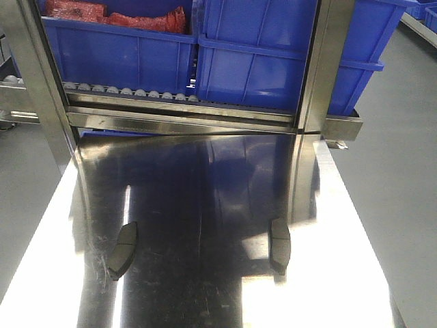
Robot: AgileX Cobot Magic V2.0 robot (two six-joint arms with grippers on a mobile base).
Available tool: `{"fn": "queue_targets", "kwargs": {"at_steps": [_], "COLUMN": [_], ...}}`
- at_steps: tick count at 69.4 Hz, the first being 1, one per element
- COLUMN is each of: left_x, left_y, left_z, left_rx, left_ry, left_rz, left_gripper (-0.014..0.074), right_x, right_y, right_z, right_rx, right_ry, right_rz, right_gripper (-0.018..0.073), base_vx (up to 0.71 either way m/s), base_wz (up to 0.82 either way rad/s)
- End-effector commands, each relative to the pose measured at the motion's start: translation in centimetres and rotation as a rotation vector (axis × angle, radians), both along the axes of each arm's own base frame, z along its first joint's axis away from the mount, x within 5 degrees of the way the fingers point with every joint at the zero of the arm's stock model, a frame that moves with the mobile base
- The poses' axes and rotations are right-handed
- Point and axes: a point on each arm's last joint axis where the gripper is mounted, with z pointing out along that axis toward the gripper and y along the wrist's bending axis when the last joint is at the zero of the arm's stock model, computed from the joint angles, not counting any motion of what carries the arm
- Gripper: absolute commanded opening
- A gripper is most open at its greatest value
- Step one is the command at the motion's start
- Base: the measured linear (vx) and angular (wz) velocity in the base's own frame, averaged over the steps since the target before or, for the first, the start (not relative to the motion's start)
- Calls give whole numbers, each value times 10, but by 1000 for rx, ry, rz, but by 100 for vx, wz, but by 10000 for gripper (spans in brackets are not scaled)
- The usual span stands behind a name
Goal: Move and align brake pads A on conveyor
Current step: 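Lift the brake pad off the table with the right gripper, then turn the base away from the table holding both pads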
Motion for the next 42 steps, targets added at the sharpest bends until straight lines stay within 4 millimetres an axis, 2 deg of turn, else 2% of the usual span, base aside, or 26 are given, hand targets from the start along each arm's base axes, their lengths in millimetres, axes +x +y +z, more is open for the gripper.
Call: {"fn": "queue_targets", "kwargs": {"at_steps": [1,42], "left_x": [4,4], "left_y": [-1,-1], "left_z": [15,15], "left_rx": [-25,-25], "left_ry": [-103,-103], "left_rz": [7,7], "left_gripper": [-6,-6], "right_x": [-1,-2], "right_y": [-1,-1], "right_z": [18,18], "right_rx": [12,12], "right_ry": [-147,-145], "right_rz": [2,1], "right_gripper": [-7,-7], "base_vx": [0,0], "base_wz": [0,0]}}
